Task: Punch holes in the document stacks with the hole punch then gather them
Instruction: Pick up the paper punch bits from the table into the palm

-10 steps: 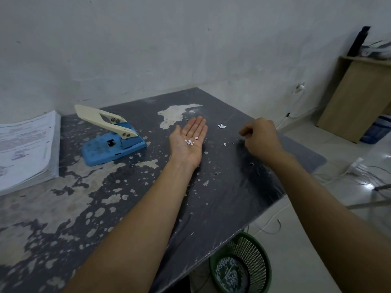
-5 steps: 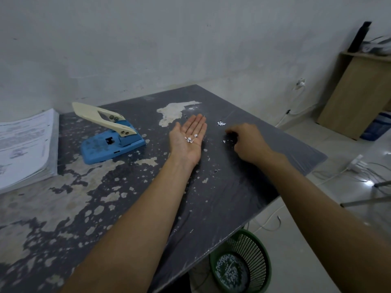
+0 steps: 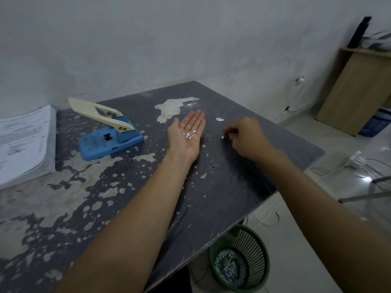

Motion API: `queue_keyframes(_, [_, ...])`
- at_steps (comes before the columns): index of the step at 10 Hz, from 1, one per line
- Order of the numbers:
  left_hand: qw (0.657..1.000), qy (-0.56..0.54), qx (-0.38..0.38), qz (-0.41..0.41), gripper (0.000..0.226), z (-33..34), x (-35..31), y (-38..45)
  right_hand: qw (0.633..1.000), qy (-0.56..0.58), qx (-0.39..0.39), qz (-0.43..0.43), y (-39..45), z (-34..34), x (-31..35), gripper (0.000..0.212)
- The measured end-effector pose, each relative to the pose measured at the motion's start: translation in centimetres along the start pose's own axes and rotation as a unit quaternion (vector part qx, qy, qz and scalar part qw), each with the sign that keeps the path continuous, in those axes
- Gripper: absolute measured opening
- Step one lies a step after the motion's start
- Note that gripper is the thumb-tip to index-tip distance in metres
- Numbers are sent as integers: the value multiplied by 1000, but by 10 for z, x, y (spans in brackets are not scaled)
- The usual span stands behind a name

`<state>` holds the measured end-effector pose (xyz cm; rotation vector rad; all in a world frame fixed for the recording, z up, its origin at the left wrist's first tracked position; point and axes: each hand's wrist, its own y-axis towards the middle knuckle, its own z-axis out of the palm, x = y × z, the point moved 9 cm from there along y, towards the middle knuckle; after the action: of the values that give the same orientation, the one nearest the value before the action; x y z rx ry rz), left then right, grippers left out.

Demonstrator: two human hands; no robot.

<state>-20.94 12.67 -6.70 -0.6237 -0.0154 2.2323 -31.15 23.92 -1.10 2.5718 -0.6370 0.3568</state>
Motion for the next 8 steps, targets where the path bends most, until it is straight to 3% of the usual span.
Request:
queue_keyframes(2, [1000,7,1,5,53,0,0,0,999,-18,-4,-47,0,6,24,17])
queue_keyframes(3, [1000,12,-2,8,53,-1,0,-1,998,-35,14,-54,2,12,27,26])
queue_keyframes(6, [1000,-4,-4,4,54,-2,-1,-1,993,-90,63,-41,9,18,18,26])
queue_keyframes(7, [1000,-3,-5,2,54,-1,0,-2,998,40,33,33,14,10,13,21])
queue_keyframes(8, [1000,-9,-2,3,54,1,0,-4,968,243,34,43,14,5,37,14])
